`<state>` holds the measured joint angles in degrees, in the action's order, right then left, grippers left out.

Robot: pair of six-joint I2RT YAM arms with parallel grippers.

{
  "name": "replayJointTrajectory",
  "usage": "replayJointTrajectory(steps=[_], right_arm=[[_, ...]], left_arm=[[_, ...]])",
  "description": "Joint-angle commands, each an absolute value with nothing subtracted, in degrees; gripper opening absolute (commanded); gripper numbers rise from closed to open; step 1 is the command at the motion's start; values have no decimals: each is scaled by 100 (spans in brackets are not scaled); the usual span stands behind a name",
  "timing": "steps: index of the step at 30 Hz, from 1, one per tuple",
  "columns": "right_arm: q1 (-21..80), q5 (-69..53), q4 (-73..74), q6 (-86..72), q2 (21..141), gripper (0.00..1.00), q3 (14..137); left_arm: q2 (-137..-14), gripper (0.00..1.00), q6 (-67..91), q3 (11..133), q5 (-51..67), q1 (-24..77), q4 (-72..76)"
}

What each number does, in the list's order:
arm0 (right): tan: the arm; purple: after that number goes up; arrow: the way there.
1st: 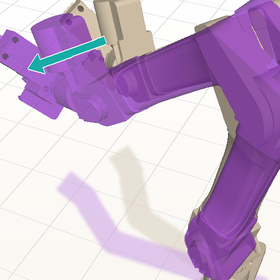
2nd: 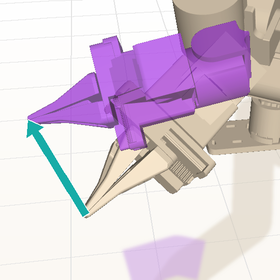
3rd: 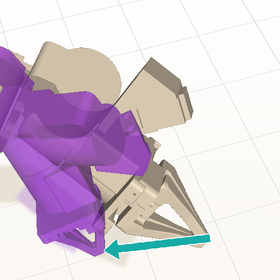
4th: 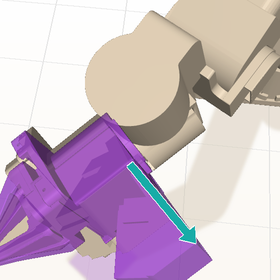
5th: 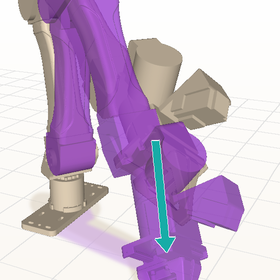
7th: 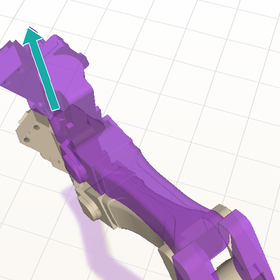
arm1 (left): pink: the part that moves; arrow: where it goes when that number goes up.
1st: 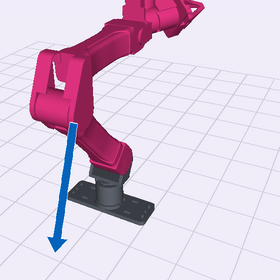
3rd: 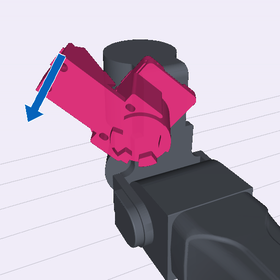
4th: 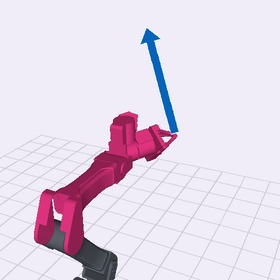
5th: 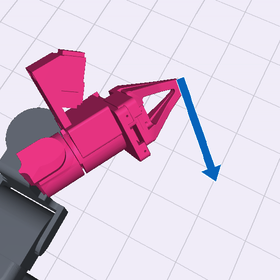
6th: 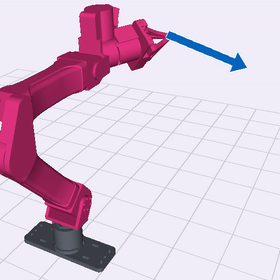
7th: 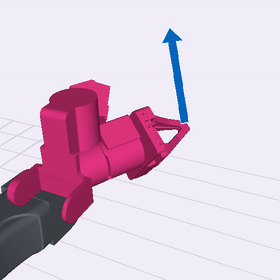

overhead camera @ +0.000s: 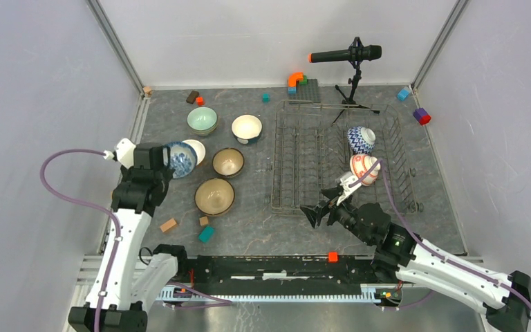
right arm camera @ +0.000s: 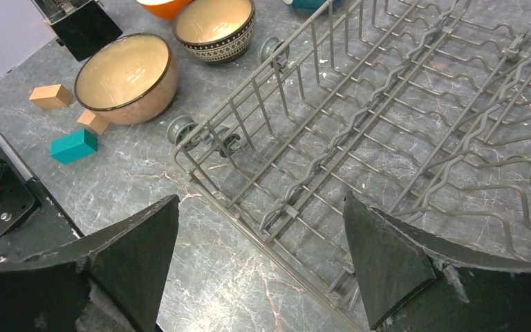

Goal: Unload the bowls from the dish rack
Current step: Place the bowl at the center of the board.

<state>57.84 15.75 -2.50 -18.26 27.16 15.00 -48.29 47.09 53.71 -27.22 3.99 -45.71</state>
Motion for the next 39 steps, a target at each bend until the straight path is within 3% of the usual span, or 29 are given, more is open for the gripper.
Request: replayJointTrajectory(steps=[1, 24, 39], right_arm=[[5765, 1480, -447, -1797, 2781, 93, 1607], [5766, 1372, -299, -1970, 2778, 92, 1571], [5761, 1397, -155, -2071, 2682, 92, 1542]], left_arm=[[-4592, 2, 5254, 4933, -2423, 404, -5032], [-3931, 2, 7064, 3419, -3457, 398, -5401], [-4357, 2, 8171, 2803, -3365, 399, -5221]])
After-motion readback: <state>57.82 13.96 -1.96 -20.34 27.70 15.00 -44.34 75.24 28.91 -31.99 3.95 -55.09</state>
